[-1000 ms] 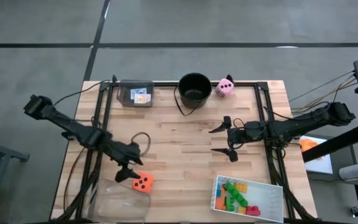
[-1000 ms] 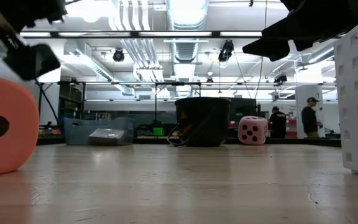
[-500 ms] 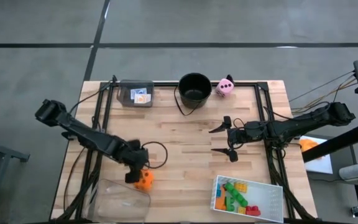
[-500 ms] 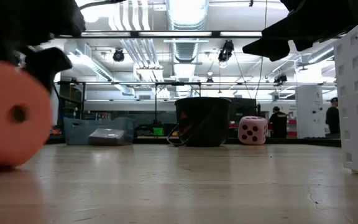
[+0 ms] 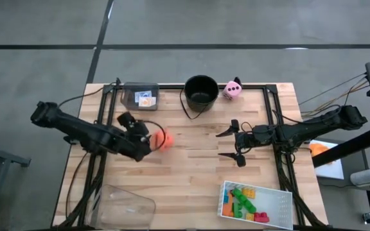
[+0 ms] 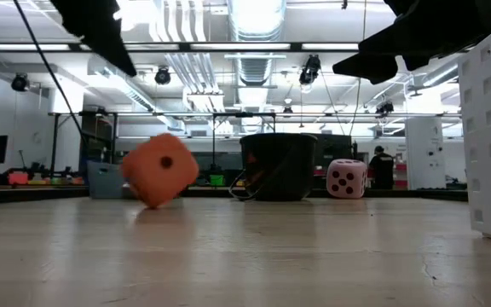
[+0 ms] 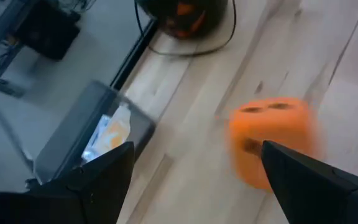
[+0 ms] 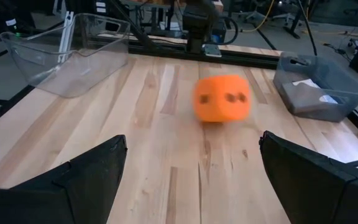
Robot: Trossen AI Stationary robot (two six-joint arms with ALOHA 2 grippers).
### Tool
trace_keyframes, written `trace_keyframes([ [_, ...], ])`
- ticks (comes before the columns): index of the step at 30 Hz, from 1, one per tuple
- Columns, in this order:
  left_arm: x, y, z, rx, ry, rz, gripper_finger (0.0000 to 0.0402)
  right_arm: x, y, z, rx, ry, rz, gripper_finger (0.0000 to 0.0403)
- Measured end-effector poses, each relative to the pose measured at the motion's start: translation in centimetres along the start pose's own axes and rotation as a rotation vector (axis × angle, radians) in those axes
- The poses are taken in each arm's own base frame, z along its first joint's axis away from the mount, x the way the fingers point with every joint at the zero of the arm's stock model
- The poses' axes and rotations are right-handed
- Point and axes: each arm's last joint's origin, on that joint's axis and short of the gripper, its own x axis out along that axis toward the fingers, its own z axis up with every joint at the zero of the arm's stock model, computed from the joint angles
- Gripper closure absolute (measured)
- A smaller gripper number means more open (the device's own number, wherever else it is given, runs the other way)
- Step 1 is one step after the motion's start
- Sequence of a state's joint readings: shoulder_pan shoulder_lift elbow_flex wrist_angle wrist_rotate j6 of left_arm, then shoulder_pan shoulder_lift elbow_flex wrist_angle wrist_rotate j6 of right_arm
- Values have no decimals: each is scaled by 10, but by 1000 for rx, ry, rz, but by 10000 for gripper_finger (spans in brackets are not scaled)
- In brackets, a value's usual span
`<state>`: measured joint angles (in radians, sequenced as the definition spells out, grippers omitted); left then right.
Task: Pick & Place Toys
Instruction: Put the orange dice into the transparent bin
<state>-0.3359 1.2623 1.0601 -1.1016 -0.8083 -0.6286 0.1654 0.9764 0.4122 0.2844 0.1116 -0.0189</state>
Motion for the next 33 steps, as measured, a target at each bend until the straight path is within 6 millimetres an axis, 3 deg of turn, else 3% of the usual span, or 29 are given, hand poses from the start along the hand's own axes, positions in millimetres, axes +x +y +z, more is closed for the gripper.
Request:
trace_keyframes([
  [4, -13, 12, 3, -35, -68, -90, 50, 0, 0, 0, 0, 0, 0, 42],
  [11, -10, 11, -12, -21, 33, -269, 50, 0, 0, 0, 0, 0, 0, 42],
  [19, 19, -11, -24, -24, -7, -297, 51, 0, 0, 1, 1, -11, 0, 42],
  [24, 36, -14, -27, -54, -56, -257, 51, 0, 0, 3, 3, -26, -8, 42],
  [33, 70, -6, -3, -197, -235, -220, 51, 0, -3, 6, 0, -62, -94, 42],
])
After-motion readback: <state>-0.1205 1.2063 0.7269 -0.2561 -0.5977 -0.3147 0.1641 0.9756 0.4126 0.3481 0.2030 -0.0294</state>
